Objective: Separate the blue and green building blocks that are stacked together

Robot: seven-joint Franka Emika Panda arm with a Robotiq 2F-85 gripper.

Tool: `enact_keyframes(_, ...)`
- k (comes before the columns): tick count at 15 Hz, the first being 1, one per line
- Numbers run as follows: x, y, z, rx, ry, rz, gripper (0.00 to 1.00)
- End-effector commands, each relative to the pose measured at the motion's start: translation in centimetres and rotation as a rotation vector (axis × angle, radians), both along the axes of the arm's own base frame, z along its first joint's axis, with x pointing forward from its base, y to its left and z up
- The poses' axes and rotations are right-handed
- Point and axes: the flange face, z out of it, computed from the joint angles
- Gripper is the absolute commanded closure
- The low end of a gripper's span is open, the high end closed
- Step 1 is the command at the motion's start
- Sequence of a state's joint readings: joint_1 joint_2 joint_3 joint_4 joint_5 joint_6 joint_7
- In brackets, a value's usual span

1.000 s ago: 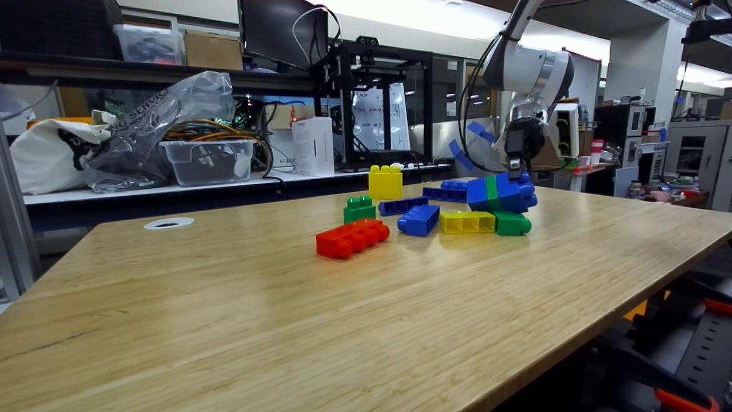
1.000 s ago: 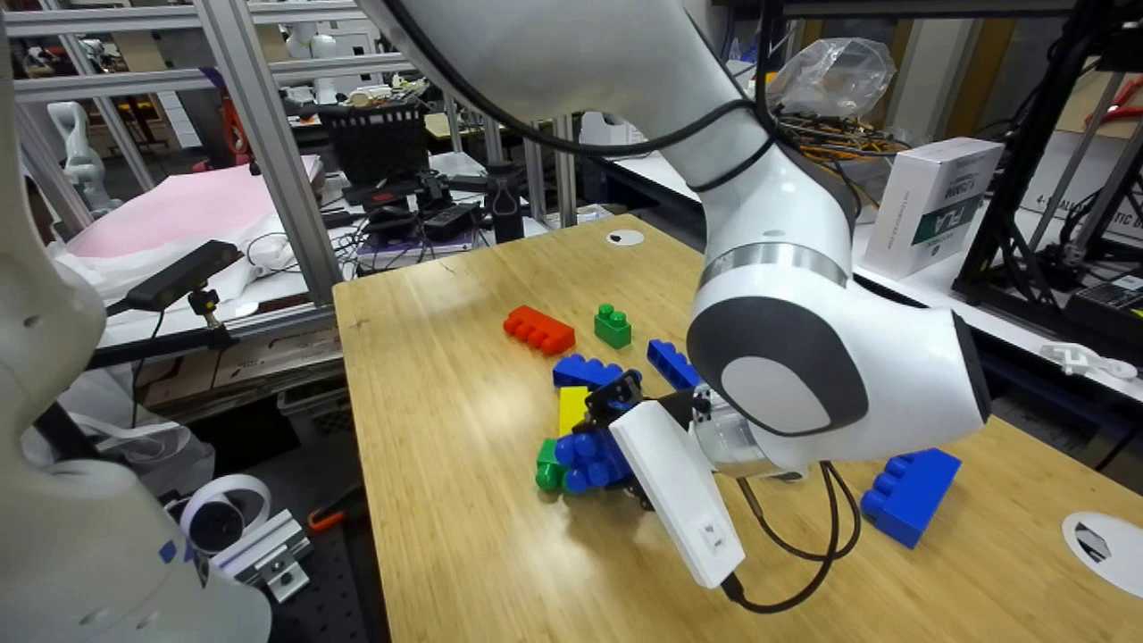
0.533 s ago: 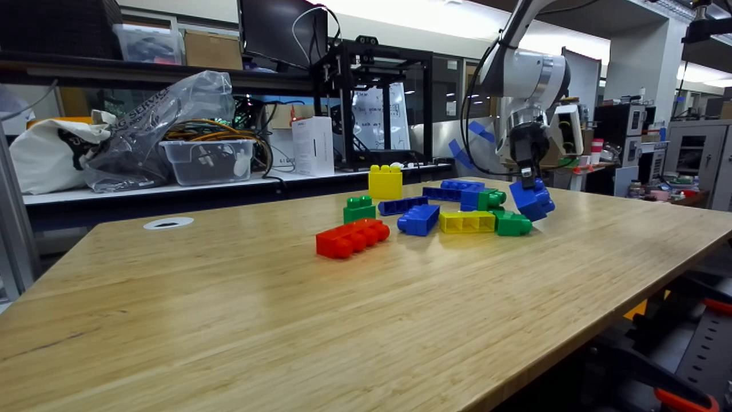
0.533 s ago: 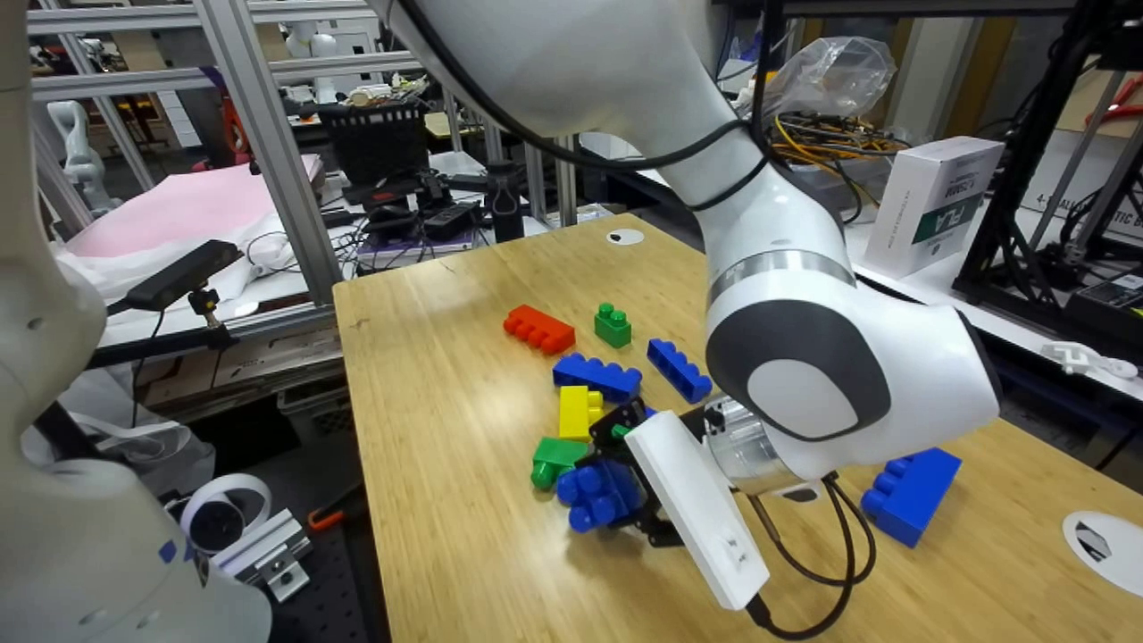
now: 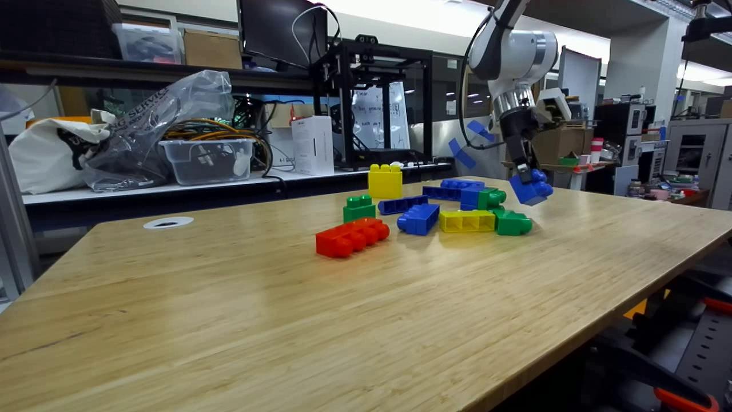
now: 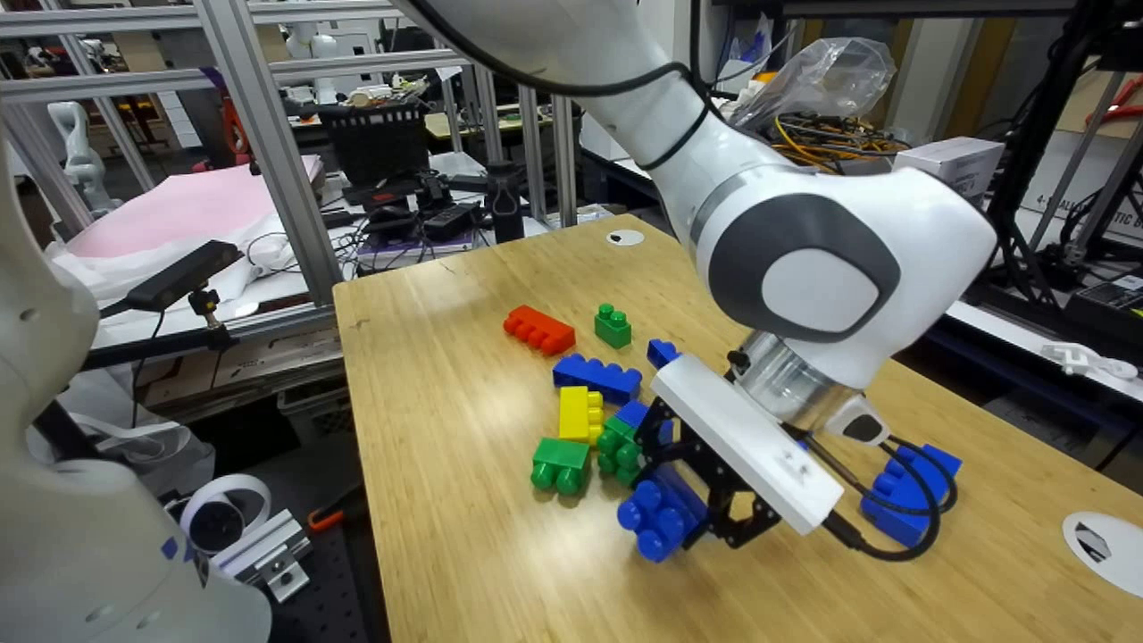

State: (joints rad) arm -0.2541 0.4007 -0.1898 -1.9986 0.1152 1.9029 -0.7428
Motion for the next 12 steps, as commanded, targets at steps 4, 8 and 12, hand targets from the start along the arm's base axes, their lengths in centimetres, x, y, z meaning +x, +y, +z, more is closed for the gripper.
enact_keyframes(4, -0.3, -0.6, 4.5, -0.232, -0.272, -0.102, 0.55)
enact_keyframes(8, -1.7, -1.5, 6.5, -0.320, -0.448, -0.236, 0.55)
enact_keyframes(12, -3.0, -1.5, 7.3, -0.423, -0.612, -0.370, 0.55)
